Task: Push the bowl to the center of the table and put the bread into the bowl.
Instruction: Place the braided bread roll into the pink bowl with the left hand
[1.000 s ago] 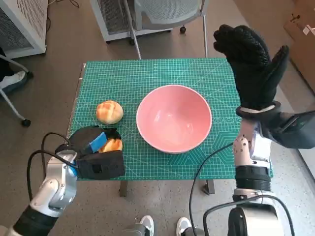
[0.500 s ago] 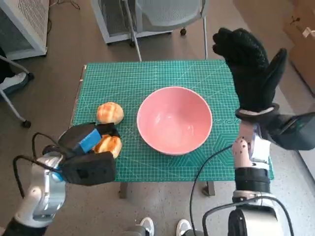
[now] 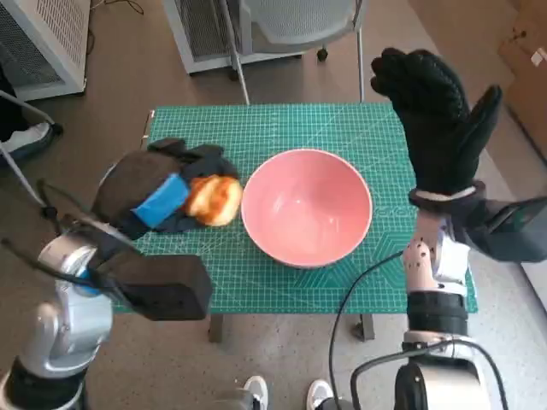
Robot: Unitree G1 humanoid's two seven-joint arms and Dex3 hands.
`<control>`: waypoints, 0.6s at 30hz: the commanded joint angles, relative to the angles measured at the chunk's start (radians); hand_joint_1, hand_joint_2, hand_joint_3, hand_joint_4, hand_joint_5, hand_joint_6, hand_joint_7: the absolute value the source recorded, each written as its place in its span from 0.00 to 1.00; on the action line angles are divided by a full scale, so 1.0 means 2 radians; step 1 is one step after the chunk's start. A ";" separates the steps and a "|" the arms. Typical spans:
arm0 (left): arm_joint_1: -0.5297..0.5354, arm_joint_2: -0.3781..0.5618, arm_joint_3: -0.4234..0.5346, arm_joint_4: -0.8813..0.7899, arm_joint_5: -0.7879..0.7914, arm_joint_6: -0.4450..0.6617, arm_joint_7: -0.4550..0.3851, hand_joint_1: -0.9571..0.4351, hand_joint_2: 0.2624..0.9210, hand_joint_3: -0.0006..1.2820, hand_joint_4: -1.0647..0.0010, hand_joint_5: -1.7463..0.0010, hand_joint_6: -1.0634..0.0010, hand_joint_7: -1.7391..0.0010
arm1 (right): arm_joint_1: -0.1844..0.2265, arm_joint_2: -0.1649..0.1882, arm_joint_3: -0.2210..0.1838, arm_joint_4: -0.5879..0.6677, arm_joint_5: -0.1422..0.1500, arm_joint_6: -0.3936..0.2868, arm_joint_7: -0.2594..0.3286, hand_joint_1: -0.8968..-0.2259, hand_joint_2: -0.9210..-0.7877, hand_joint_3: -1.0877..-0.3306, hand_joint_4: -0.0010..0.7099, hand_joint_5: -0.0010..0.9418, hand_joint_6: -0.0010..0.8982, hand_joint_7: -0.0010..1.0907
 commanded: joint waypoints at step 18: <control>-0.145 -0.128 -0.117 0.276 0.006 -0.114 0.032 0.69 1.00 0.01 0.27 0.37 0.38 0.37 | 0.047 -0.011 -0.005 -0.040 -0.003 0.001 -0.005 0.44 0.00 0.69 0.46 0.00 0.45 0.00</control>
